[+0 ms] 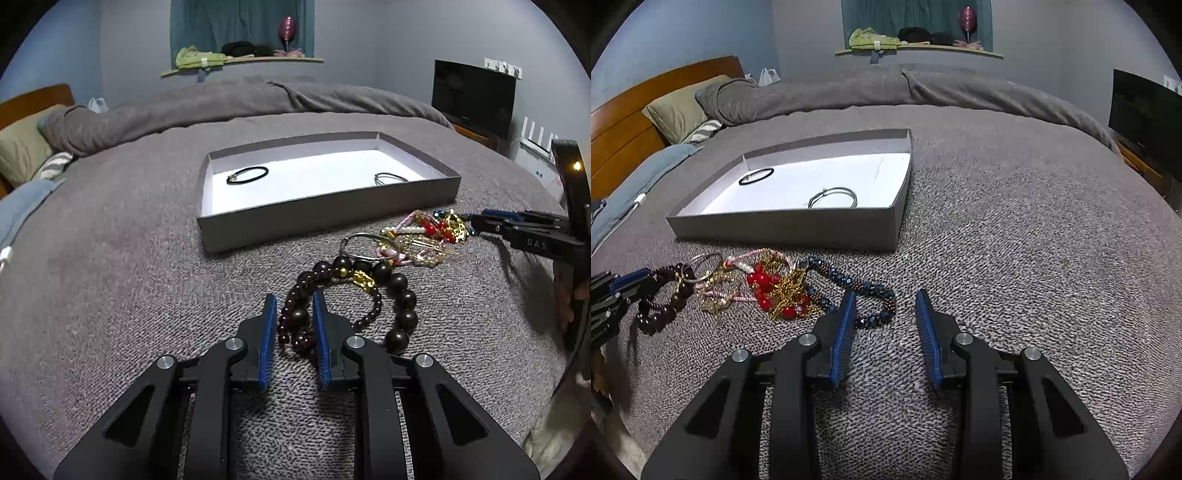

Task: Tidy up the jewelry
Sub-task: 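Grasp the garnet bead bracelet with the left tool while the right tool grasps the blue beaded bracelet, then carry both bead bracelets into the tray and open both tools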

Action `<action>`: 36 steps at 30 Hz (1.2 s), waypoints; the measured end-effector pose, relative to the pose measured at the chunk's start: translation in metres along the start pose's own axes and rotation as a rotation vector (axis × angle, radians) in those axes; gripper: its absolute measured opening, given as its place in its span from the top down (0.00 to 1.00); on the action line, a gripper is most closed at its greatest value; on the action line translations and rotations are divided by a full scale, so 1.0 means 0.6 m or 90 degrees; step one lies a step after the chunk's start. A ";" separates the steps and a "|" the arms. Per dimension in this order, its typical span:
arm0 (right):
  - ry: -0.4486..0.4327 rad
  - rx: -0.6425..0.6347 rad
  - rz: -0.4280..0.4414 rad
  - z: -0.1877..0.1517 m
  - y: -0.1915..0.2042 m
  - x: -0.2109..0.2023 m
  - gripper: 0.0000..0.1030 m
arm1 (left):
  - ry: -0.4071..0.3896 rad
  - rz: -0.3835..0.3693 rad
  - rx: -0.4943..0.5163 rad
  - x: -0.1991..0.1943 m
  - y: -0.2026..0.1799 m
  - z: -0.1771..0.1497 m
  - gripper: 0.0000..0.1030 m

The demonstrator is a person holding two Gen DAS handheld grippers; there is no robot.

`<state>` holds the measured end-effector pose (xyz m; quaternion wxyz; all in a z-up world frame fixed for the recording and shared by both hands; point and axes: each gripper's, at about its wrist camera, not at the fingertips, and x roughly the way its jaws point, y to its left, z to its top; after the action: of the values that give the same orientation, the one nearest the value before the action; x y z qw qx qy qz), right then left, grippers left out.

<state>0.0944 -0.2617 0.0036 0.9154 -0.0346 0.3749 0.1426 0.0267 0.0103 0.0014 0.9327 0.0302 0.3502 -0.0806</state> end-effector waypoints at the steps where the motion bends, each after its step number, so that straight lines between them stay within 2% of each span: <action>1: 0.002 -0.001 0.000 0.001 0.000 0.002 0.67 | 0.000 -0.001 -0.001 0.000 0.001 0.000 0.80; 3: 0.005 -0.004 0.004 0.001 0.002 0.003 0.69 | 0.006 -0.015 -0.011 0.000 0.005 0.001 0.87; 5: 0.007 -0.007 0.014 0.001 0.005 0.004 0.80 | 0.004 -0.014 -0.011 -0.001 0.003 0.001 0.88; 6: 0.006 -0.012 0.012 0.001 0.008 0.004 0.81 | 0.001 -0.009 -0.006 -0.003 0.000 0.001 0.89; 8: 0.002 -0.020 0.006 0.001 0.013 0.001 0.93 | -0.003 -0.007 -0.004 -0.004 -0.001 0.001 0.90; 9: -0.004 -0.020 0.005 0.002 0.014 -0.002 0.93 | -0.005 -0.006 -0.004 -0.005 0.000 0.002 0.94; 24: -0.118 -0.005 -0.007 0.037 0.002 -0.080 0.93 | -0.091 -0.017 -0.008 -0.062 0.002 0.046 0.94; 27: -0.150 -0.018 -0.029 0.070 0.006 -0.098 0.93 | -0.113 -0.008 0.003 -0.071 -0.001 0.078 0.94; 32: -0.185 -0.018 -0.033 0.122 0.006 -0.111 0.93 | -0.145 -0.010 0.001 -0.070 0.004 0.153 0.94; 36: -0.200 -0.021 -0.025 0.172 0.011 -0.103 0.93 | -0.149 -0.039 -0.031 -0.040 0.013 0.212 0.94</action>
<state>0.1204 -0.2525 0.1211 0.9647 -0.0341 0.2241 0.1345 0.0925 0.0069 0.1129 0.9647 -0.0129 0.2417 -0.1037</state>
